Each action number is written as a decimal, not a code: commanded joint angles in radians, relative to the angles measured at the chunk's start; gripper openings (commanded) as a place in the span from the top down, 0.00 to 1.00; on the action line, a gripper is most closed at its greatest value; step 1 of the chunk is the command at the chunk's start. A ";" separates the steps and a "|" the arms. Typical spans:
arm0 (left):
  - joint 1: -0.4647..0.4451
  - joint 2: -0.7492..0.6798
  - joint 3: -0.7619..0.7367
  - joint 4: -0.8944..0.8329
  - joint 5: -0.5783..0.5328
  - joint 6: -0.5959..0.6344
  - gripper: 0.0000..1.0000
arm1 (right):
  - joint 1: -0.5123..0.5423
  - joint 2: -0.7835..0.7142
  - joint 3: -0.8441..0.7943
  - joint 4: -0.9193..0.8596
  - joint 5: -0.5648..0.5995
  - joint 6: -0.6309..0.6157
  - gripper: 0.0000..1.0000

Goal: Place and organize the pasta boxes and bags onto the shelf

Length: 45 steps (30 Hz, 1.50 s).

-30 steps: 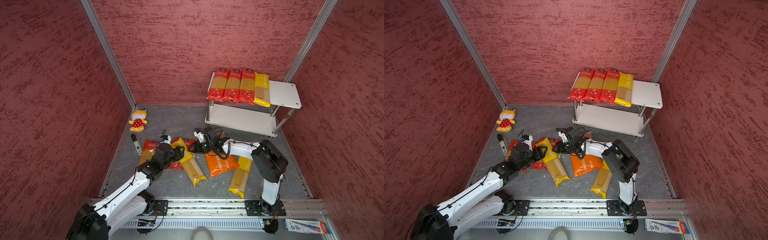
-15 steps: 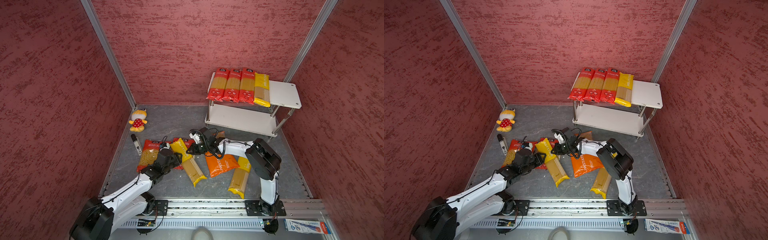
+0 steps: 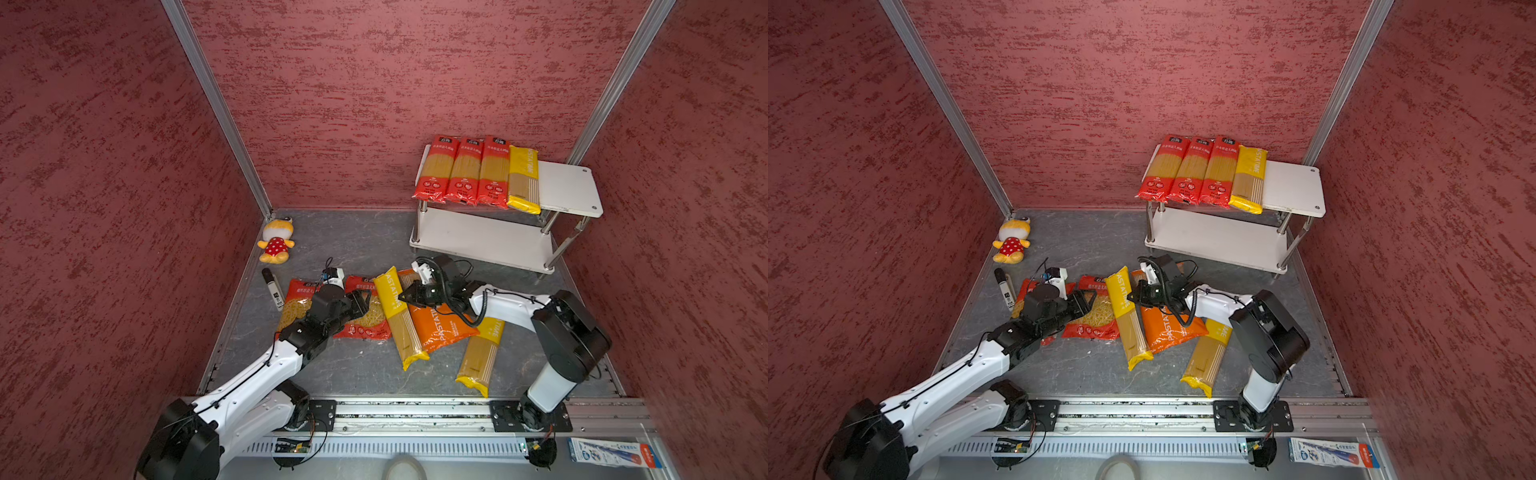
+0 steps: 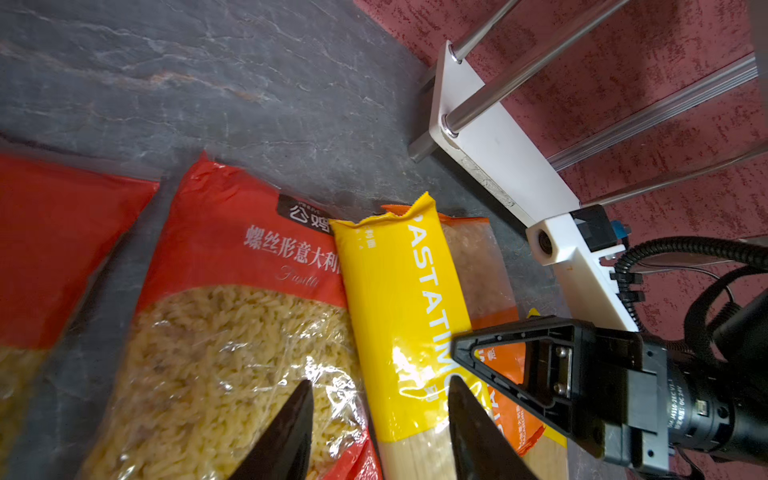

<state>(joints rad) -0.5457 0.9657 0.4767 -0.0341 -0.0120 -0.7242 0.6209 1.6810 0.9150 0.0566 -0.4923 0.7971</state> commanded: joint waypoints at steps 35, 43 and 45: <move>-0.026 0.286 -0.009 0.279 0.212 0.030 0.59 | -0.021 -0.065 -0.112 0.107 -0.029 -0.051 0.92; 0.034 0.142 0.038 0.219 0.301 0.103 0.50 | -0.030 -0.170 -0.124 0.168 -0.055 -0.128 0.97; 0.062 0.116 0.050 0.220 0.339 0.116 0.48 | -0.030 -0.192 -0.120 0.180 -0.058 -0.161 0.97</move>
<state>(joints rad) -0.5129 1.1133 0.4919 0.1993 0.2584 -0.6544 0.5941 1.5673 0.7727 0.0830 -0.4973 0.6937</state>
